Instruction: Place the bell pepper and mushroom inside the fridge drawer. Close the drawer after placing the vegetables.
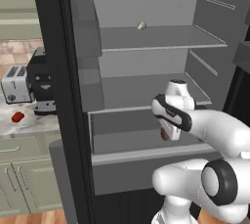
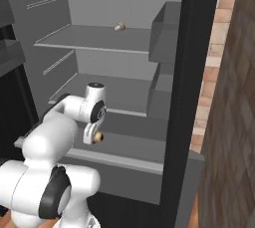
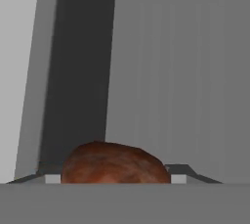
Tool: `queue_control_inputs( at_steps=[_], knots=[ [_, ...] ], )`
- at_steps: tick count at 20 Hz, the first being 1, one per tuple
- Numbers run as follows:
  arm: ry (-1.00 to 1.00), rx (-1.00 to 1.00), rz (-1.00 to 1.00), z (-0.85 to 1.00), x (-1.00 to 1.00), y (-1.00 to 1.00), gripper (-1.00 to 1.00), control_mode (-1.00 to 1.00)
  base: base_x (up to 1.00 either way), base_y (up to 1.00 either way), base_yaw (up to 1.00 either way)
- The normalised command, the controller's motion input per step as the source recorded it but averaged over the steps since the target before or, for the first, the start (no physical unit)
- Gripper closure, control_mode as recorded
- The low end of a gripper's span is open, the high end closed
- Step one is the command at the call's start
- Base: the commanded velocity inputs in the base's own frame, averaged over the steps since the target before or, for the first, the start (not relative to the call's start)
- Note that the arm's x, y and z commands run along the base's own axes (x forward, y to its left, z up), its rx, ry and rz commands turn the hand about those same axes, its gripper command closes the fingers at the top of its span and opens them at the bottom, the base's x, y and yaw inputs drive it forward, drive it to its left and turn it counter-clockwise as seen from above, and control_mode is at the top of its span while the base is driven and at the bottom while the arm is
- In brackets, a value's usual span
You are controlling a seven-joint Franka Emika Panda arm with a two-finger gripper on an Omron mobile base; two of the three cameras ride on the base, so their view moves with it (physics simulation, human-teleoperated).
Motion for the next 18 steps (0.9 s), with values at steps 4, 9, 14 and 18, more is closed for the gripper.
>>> queue_control_inputs(
  at_steps=[4, 9, 14, 18],
  knots=[
    [0.00, 0.00, 0.00, -0.08, 0.57, 0.00, 1.00, -1.00, 0.00, 0.00, 0.00],
    [-0.01, 0.00, 0.00, -0.25, 0.28, 0.00, 1.00, -1.00, 0.00, 0.00, 0.00],
    [-0.02, 0.00, 0.00, -0.39, 0.18, 0.00, 1.00, -1.00, 0.00, 0.00, 0.00],
    [-0.05, 0.00, 0.01, -0.35, 0.11, 0.00, 1.00, -1.00, 0.00, 0.00, 0.00]
  ],
)
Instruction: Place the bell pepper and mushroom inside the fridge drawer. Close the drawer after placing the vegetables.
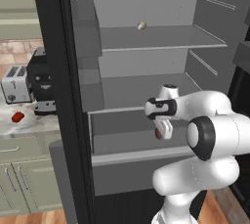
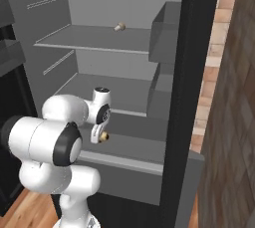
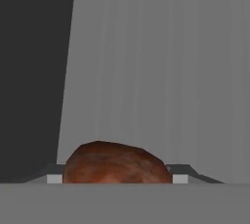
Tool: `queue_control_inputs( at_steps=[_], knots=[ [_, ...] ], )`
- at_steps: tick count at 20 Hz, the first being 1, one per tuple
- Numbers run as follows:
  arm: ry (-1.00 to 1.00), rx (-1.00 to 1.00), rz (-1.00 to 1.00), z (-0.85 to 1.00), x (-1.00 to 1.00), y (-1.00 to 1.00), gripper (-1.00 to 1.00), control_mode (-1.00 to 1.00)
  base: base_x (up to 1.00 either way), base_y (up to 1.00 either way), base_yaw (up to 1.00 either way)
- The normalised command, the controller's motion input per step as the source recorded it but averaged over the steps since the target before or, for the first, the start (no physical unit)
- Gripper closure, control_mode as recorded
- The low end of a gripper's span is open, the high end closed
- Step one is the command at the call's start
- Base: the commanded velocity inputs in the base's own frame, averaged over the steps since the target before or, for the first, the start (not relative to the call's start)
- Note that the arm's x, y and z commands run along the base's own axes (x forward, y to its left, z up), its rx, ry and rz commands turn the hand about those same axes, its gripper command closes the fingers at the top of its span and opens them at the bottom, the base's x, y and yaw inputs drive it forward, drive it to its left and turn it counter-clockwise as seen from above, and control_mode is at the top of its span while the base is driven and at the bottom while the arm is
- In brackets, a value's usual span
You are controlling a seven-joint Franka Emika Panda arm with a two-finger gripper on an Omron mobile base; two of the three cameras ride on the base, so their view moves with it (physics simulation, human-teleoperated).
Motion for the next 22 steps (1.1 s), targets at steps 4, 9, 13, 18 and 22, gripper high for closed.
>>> queue_control_inputs(
  at_steps=[4, 9, 13, 18, 22],
  knots=[
    [-0.07, 0.00, 0.00, -0.31, 0.09, 0.00, 1.00, -1.00, 0.00, 0.00, 0.00],
    [-0.06, 0.00, 0.00, -0.28, 0.16, 0.00, 1.00, -1.00, 0.00, 0.00, 0.00],
    [-0.01, 0.00, 0.00, -0.43, 0.10, 0.00, 1.00, -1.00, 0.00, 0.00, 0.00],
    [0.00, 0.00, 0.00, -0.49, 0.08, 0.00, 1.00, -1.00, 0.00, 0.00, 0.00],
    [0.00, 0.00, 0.00, -0.33, 0.00, 0.00, -1.00, -1.00, 0.00, 0.00, 0.00]
  ],
)
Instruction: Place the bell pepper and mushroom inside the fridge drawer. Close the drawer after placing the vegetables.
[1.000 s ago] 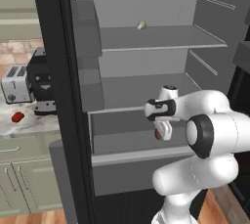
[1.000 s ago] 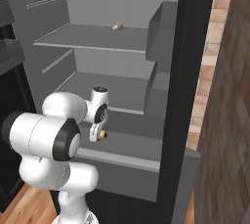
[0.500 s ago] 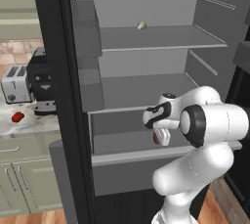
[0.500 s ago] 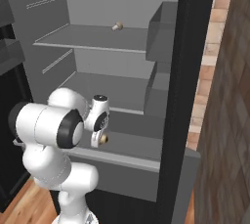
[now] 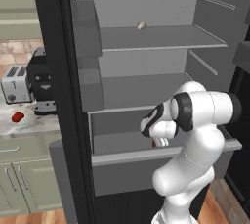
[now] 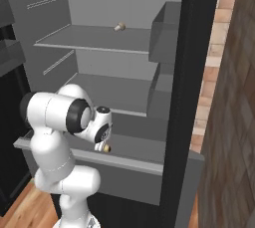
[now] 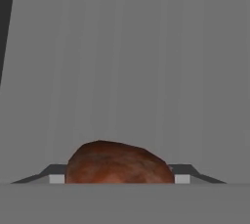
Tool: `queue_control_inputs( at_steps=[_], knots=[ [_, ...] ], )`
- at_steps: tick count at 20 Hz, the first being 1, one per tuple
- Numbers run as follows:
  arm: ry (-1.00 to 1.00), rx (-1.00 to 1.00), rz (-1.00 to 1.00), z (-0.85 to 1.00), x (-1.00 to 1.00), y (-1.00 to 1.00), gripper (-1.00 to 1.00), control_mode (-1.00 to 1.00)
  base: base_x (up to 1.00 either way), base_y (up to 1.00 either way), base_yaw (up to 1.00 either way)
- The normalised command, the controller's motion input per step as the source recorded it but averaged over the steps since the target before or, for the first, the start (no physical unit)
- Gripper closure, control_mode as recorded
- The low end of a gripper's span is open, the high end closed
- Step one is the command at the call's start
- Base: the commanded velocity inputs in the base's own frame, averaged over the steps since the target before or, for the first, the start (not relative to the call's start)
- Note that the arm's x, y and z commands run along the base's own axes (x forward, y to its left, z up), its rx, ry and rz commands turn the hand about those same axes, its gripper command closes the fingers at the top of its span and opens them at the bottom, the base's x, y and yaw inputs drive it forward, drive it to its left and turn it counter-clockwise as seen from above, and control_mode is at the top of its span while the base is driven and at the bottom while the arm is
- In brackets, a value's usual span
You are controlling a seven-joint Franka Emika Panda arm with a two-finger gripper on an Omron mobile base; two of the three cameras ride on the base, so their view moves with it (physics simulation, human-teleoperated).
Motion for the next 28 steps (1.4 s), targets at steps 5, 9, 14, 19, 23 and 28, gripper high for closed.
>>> queue_control_inputs(
  at_steps=[5, 9, 14, 19, 23, 28],
  knots=[
    [0.00, 0.00, 0.00, -0.02, -0.11, 0.00, -1.00, -1.00, 0.00, 0.00, 0.00],
    [0.00, 0.00, 0.00, 0.00, -0.05, 0.00, -1.00, -1.00, 0.00, 0.00, 0.00],
    [0.00, 0.00, 0.00, 0.06, -0.01, 0.00, -1.00, -1.00, 0.00, 0.00, 0.00],
    [0.00, 0.00, 0.00, 0.47, 0.00, 0.00, -1.00, -1.00, 0.00, 0.00, 0.00],
    [0.00, -0.01, 0.00, 0.98, 0.03, 0.01, -1.00, -1.00, 0.00, 0.00, 0.00],
    [0.00, -0.01, 0.00, 1.00, -0.03, 0.01, -1.00, -1.00, 0.00, 0.00, 0.00]
  ],
)
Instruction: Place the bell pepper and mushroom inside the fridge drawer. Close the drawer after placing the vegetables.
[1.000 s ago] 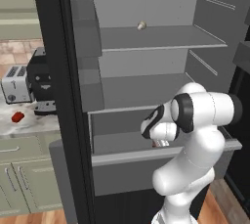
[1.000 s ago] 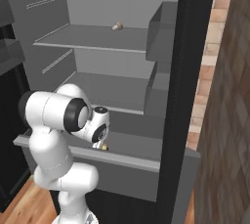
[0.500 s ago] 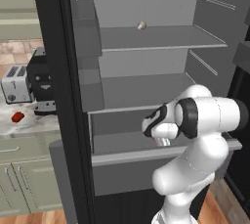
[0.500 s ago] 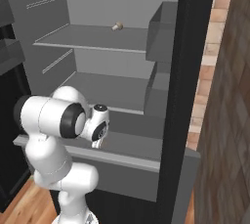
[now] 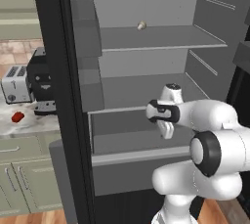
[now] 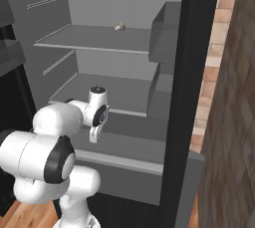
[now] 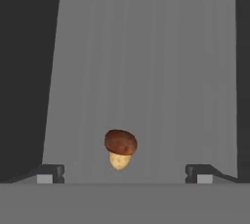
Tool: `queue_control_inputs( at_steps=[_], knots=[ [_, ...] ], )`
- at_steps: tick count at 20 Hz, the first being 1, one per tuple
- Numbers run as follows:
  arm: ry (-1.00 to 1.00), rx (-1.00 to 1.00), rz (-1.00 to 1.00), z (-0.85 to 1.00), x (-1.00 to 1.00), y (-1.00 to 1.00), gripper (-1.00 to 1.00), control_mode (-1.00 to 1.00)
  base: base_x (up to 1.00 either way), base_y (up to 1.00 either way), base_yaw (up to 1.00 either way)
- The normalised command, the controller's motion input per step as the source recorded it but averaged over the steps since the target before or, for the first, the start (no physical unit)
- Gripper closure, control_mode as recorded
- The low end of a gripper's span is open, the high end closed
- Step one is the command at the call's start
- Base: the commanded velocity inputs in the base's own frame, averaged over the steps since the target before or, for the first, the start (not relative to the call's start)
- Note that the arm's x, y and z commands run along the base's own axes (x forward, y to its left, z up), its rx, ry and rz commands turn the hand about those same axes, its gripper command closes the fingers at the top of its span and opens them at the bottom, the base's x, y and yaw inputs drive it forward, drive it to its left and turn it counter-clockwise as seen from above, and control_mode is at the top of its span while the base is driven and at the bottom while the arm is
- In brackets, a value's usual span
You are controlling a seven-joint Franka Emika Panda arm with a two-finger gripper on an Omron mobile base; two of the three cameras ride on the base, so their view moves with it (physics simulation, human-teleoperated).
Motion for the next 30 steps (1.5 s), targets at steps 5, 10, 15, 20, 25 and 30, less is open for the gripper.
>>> queue_control_inputs(
  at_steps=[5, 10, 15, 20, 25, 30],
  knots=[
    [0.00, 0.00, -0.06, 1.00, -0.23, 0.07, -1.00, -1.00, 0.00, 0.00, 0.00],
    [0.00, 0.00, -0.13, 0.94, -0.51, 0.10, -1.00, -1.00, 0.00, 0.00, 0.00],
    [0.00, 0.00, -0.23, 0.59, -0.83, 0.04, -1.00, -1.00, 0.00, 0.00, 0.00],
    [0.00, 0.00, -0.29, 0.53, -0.85, 0.01, -1.00, -1.00, 0.00, 0.00, 0.00],
    [0.01, 0.01, -0.31, 0.35, -0.72, 0.00, -1.00, -1.00, 0.00, 0.00, 0.00],
    [0.00, 0.00, -0.21, 0.10, -0.32, 0.00, -1.00, -1.00, 0.00, 0.00, 0.00]
  ],
)
